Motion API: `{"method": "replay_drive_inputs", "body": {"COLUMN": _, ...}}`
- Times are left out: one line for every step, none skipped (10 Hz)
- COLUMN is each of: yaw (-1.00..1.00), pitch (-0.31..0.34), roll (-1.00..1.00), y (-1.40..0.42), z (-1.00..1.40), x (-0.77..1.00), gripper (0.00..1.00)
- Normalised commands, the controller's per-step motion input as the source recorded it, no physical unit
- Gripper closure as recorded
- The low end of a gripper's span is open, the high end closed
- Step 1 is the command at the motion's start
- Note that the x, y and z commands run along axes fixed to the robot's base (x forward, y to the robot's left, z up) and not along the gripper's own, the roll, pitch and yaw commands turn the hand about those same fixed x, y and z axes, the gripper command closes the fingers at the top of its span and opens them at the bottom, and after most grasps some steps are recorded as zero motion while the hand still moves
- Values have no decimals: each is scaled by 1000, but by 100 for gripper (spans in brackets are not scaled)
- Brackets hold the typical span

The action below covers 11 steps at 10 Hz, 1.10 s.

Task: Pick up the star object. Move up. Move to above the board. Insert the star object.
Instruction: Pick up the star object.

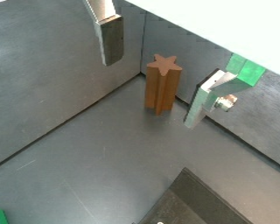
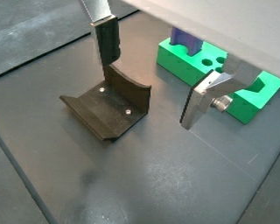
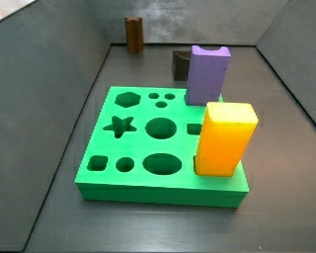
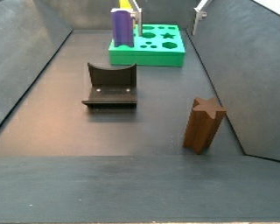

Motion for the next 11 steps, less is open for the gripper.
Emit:
{"method": "replay_drive_inputs", "body": {"yaw": -163, "pitch": -167, "roll": 200, "y": 0, "z": -251, "x": -694, "gripper": 0}}
{"method": "replay_drive_inputs", "body": {"yaw": 154, "pitch": -204, "roll": 183, "y": 703, "z": -514, "x": -566, "gripper": 0}}
{"method": "replay_drive_inputs", "body": {"yaw": 140, "pitch": -137, "roll": 0, "y": 943, "z": -414, "x": -506, "gripper": 0}}
{"method": "replay_drive_inputs", "body": {"yaw": 166, "pitch": -136, "roll": 0, "y": 914, "z": -434, "x": -597, "gripper": 0}}
{"method": "replay_drive_inputs", "body": {"yaw": 171, "pitch": -137, "roll": 0, "y": 909, "z": -451, "x": -606, "gripper": 0}}
{"method": "replay_drive_inputs", "body": {"yaw": 186, "pitch": -150, "roll": -1, "y": 897, "z": -491, "x": -617, "gripper": 0}}
{"method": "replay_drive_inputs", "body": {"yaw": 197, "pitch": -194, "roll": -1, "y": 886, "z": -520, "x": -546, "gripper": 0}}
{"method": "replay_drive_inputs", "body": {"yaw": 223, "pitch": -296, "roll": -64, "y": 834, "z": -477, "x": -323, "gripper": 0}}
{"method": "replay_drive_inputs", "body": {"yaw": 223, "pitch": -281, "roll": -100, "y": 803, "z": -477, "x": -71, "gripper": 0}}
{"method": "replay_drive_inputs", "body": {"yaw": 97, "pitch": -277, "roll": -94, "y": 606, "z": -597, "x": -34, "gripper": 0}}
{"method": "replay_drive_inputs", "body": {"yaw": 40, "pitch": -244, "roll": -77, "y": 429, "z": -703, "x": 0, "gripper": 0}}
